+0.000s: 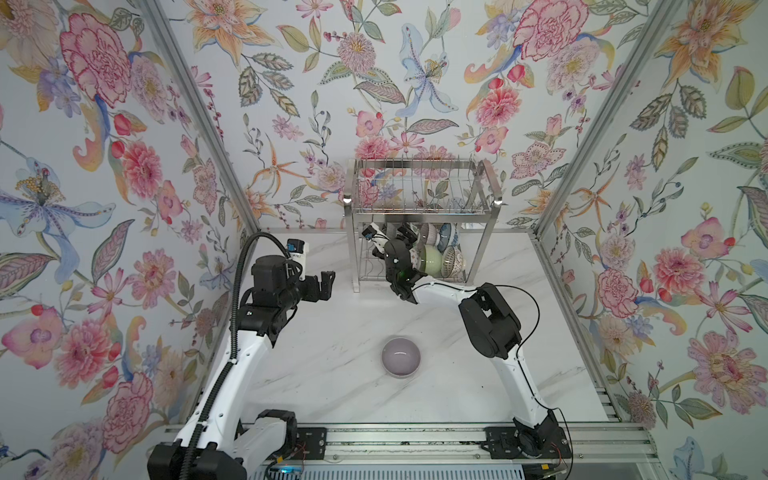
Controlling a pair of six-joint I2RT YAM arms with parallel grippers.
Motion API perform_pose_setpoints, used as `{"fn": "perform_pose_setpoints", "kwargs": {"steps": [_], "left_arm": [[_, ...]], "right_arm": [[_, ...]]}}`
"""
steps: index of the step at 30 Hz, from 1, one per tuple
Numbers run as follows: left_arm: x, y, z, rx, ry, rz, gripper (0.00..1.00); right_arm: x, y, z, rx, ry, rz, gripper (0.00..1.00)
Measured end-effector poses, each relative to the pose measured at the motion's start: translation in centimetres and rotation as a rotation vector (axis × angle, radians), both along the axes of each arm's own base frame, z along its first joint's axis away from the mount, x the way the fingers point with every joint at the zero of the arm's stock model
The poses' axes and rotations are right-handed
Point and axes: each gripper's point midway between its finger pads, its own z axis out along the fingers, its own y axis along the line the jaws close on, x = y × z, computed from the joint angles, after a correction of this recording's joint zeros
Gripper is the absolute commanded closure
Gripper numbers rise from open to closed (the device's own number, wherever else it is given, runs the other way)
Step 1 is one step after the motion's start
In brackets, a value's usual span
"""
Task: Load the bowls into the dish rack
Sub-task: 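Open the right gripper and withdraw it from the rack, then move the left gripper down to the lilac bowl rim while the right gripper backs away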
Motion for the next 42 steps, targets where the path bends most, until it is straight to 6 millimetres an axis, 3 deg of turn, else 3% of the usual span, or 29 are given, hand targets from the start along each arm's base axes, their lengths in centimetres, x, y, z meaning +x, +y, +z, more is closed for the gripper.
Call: {"fn": "perform_pose_setpoints", "kwargs": {"steps": [7,15,18,22,29,31,35,42], "left_arm": [[-0.1,0.0,-0.3,0.000,0.007,-0.001,0.01],[-0.6,-0.6,0.0,0.000,0.005,-0.018,0.01],[-1.3,-1.6,0.2,-0.001,-0.005,-0.045,0.00],[-2.9,-4.0,-0.7,-0.002,0.005,-0.098,0.01],[-7.0,-8.5,-5.9,-0.002,0.110,-0.200,0.01],[-7.7,-9.3,-6.9,0.006,0.130,-0.217,0.01],[-8.6,-10.7,-8.3,0.017,0.153,-0.240,0.01],[-10.2,-14.1,-11.7,0.047,0.230,-0.316,0.01]], "right_arm": [[-4.7,0.1,0.5,-0.021,0.011,0.102,0.01],[-11.0,-0.5,4.9,0.034,-0.022,0.187,0.01],[-13.5,-1.3,6.3,0.088,-0.001,0.218,0.01],[-16.1,-4.0,8.1,0.186,0.054,0.219,0.01],[-20.4,-10.4,12.1,0.456,0.176,0.165,0.01],[-21.5,-12.1,12.1,0.527,0.212,0.139,0.01],[-23.0,-15.1,9.8,0.609,0.300,0.071,0.01],[-23.3,-18.4,6.8,0.693,0.411,-0.032,0.01]]}}
